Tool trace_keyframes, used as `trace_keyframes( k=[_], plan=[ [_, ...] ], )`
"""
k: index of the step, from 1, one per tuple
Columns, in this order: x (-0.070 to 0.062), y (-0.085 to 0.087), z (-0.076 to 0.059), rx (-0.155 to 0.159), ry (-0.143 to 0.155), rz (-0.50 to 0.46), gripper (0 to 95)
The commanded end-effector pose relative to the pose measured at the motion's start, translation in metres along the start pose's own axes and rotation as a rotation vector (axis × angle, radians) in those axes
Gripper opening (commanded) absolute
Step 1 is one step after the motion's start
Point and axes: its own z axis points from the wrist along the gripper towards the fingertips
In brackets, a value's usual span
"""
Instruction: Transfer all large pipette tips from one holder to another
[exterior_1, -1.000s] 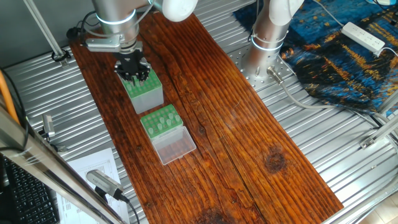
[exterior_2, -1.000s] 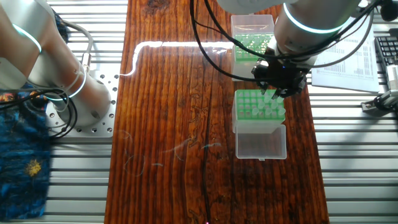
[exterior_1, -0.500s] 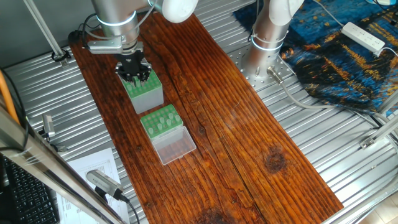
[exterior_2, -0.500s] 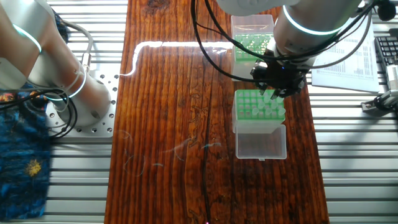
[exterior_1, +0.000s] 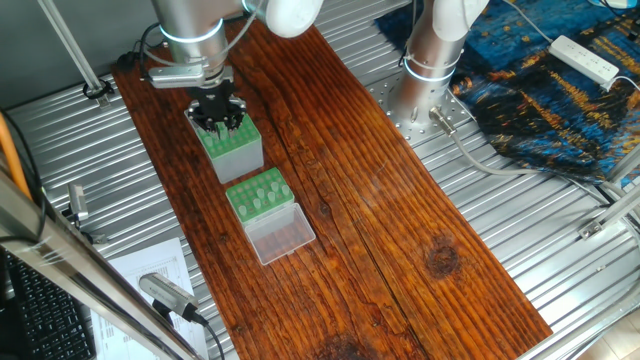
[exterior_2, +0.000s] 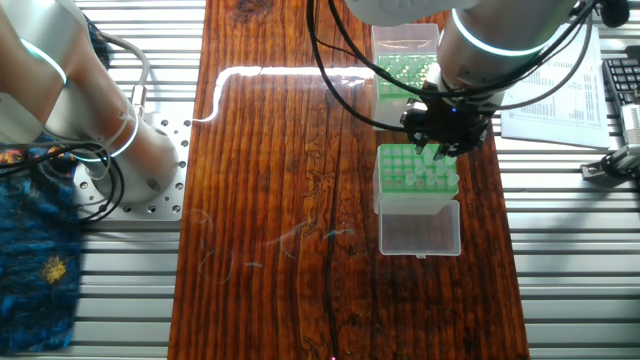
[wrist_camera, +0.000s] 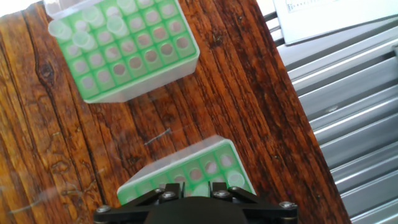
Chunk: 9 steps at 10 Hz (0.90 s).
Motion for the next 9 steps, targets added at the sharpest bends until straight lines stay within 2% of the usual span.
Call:
trace_keyframes(
  k=[1, 5, 9],
  plan=[
    [0.0011, -0.001, -0.0013, 0.002, 0.004, -0.012, 19.0],
    [0.0021, -0.0013, -0.0019, 0.011, 0.008, -0.032, 19.0],
    [0.0012, -0.0024, -0.0028, 0.02, 0.03, -0.038, 19.0]
  ],
)
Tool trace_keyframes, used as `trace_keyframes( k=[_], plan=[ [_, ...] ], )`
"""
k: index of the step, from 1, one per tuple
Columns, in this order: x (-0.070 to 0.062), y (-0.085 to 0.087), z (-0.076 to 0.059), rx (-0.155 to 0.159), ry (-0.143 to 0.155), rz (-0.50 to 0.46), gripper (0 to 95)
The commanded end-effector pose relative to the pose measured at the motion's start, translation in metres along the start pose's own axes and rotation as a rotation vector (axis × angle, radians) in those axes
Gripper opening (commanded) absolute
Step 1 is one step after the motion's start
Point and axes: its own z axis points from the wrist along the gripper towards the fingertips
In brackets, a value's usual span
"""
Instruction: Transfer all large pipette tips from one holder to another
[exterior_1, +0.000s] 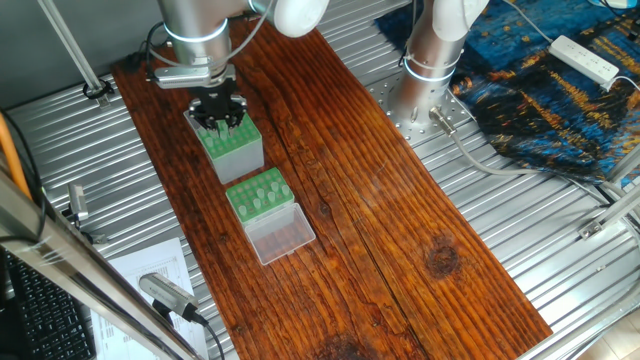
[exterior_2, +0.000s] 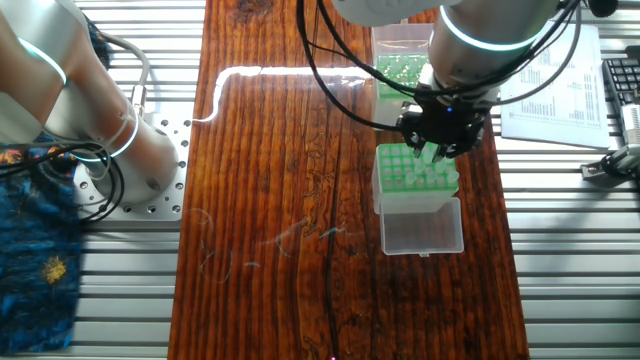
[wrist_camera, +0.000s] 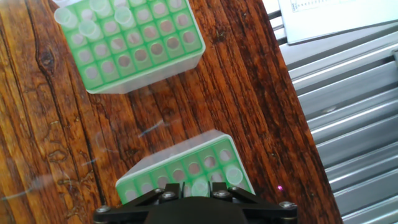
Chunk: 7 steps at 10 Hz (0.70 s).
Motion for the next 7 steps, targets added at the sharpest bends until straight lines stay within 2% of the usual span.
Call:
trace_keyframes(
  k=[1, 5, 6, 7],
  plan=[
    [-0.0007, -0.0014, -0.0003, 0.001, 0.004, 0.002, 19.0],
    [-0.0017, -0.0013, 0.0001, 0.002, 0.004, 0.003, 19.0],
    [-0.0017, -0.0013, 0.0001, 0.003, 0.007, 0.005, 0.0],
    [-0.0017, -0.0013, 0.0001, 0.003, 0.007, 0.005, 0.0]
  ],
)
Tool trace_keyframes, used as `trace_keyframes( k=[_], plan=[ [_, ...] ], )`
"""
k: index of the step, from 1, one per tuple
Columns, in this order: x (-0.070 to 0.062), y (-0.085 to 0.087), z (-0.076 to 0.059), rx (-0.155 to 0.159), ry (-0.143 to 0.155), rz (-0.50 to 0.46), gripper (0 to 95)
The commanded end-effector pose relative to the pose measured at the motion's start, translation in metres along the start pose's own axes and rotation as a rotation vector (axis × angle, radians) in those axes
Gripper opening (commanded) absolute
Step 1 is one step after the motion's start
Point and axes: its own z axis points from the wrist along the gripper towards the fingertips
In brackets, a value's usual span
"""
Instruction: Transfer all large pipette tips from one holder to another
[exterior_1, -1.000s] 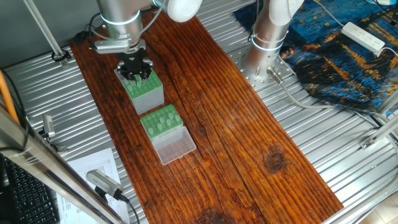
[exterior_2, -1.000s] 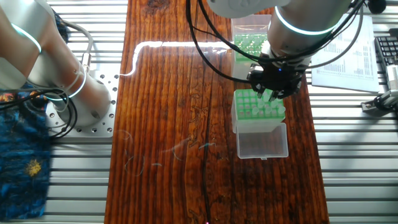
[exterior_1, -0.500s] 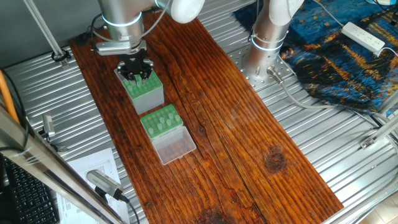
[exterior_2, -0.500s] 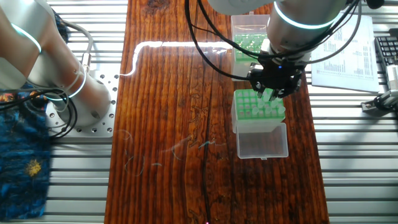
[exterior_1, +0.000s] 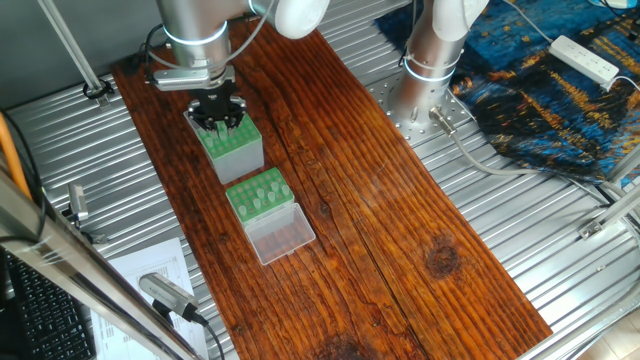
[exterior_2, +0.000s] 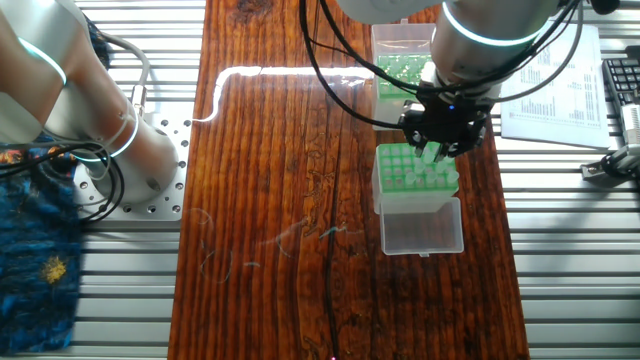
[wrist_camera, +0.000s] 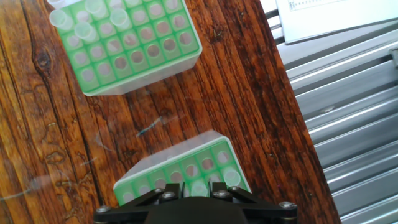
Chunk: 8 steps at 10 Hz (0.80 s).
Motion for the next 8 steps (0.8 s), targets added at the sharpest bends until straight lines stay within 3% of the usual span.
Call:
trace_keyframes(
  k=[1, 8],
  plan=[
    [-0.0002, 0.0001, 0.0002, 0.002, 0.002, -0.002, 0.0],
    [0.0018, -0.0069, -0.0087, 0.0, -0.001, -0.031, 0.0]
  ],
)
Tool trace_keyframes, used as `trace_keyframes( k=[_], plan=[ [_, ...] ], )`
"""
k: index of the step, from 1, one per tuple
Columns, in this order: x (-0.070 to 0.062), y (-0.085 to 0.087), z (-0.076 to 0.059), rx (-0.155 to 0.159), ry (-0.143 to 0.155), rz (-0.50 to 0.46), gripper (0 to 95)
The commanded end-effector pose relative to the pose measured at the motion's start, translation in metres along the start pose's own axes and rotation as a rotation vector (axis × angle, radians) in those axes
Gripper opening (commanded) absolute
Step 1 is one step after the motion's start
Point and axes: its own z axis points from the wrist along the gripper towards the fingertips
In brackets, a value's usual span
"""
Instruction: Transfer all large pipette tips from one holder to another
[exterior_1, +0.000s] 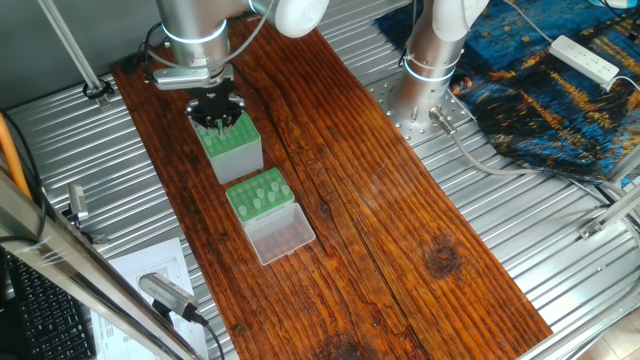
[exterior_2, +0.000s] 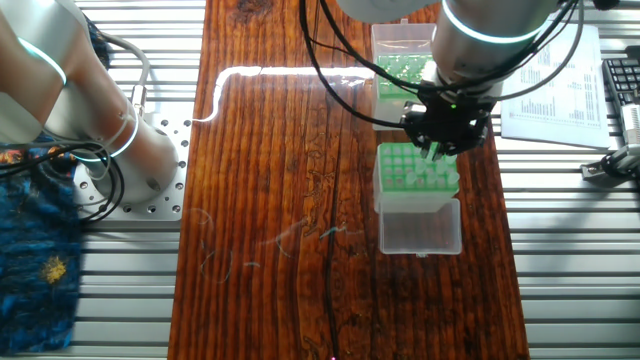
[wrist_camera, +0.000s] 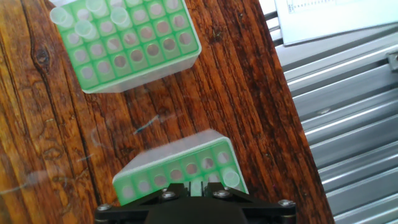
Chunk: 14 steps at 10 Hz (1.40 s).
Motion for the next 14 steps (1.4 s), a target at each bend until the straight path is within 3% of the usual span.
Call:
trace_keyframes(
  k=[1, 14],
  plan=[
    [0.001, -0.001, -0.002, 0.0, 0.003, -0.002, 0.0],
    [-0.004, -0.009, -0.034, -0.027, 0.003, -0.016, 0.0]
  ],
)
